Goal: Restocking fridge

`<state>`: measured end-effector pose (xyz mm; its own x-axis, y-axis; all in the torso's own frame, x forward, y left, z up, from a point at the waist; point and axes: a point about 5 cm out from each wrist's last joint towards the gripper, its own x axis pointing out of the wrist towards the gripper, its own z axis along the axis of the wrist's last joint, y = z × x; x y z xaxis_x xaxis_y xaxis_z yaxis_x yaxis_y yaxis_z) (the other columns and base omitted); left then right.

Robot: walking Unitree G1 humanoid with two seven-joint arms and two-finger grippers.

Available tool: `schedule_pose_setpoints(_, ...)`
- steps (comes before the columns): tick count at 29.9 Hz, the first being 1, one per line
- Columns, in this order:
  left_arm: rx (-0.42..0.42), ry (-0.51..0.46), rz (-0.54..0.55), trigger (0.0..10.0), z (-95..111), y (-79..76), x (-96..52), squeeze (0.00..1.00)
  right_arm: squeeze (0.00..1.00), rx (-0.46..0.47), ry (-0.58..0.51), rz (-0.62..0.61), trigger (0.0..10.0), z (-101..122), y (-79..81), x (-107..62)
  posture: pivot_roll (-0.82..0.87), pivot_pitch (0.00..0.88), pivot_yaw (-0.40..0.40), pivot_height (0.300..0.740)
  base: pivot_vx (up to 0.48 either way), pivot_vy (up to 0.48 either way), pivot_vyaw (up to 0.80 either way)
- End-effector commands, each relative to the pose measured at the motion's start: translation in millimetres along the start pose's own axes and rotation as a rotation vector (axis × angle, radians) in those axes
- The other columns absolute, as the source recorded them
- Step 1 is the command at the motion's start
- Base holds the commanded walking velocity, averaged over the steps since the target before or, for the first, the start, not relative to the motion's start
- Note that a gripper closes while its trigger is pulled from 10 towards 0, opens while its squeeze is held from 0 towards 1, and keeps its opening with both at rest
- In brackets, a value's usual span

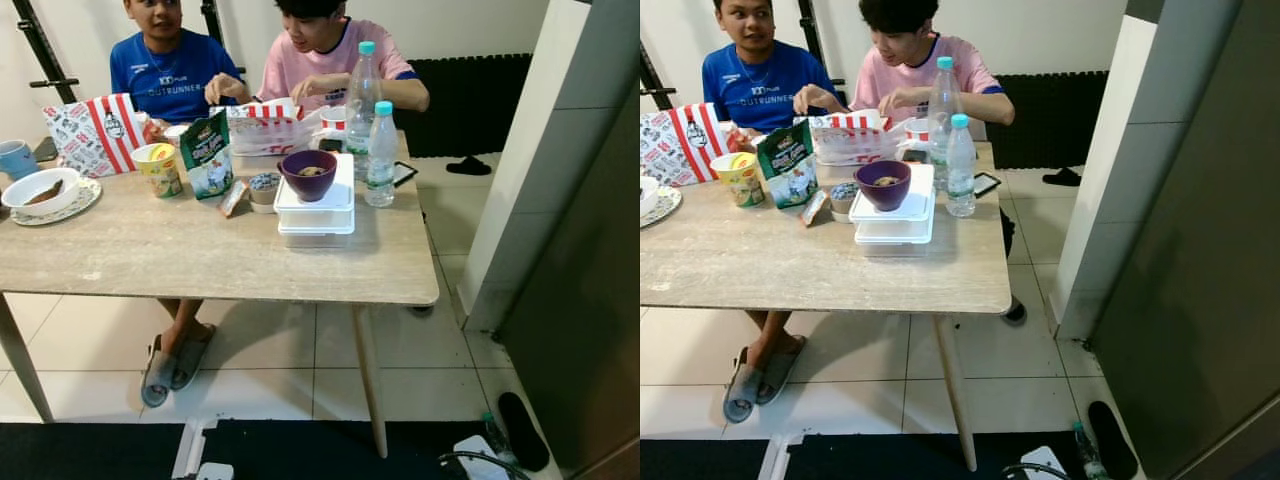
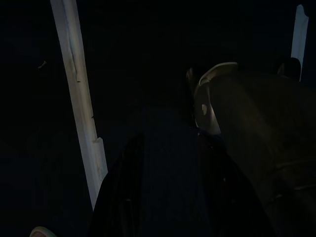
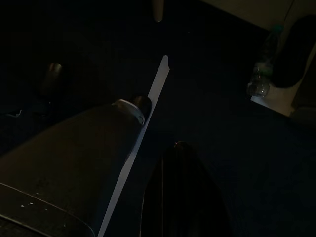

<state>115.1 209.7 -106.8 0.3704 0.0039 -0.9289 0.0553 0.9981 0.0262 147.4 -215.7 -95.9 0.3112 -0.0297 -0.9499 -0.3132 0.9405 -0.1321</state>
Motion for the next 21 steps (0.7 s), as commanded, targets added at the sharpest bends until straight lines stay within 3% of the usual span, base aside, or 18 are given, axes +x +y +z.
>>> schedule_pose_setpoints(1, 0.02, 0.006, -0.002, 10.0, -1.1, 1.5, -0.4, 0.0, 0.0, -0.005, -0.015, 0.005, 10.0, 3.4, 1.2, 0.2, 0.01, 0.0, 0.036, 0.74, 0.27, 0.0, 0.0)
schedule_pose_setpoints(21, 0.023, 0.005, -0.003, 10.0, -0.9, 1.5, -0.4, 0.0, 0.0, -0.01, -0.015, 0.006, 10.0, 3.6, 1.2, 0.2, 0.01, 0.0, 0.036, 0.74, 0.27, 0.0, 0.0)
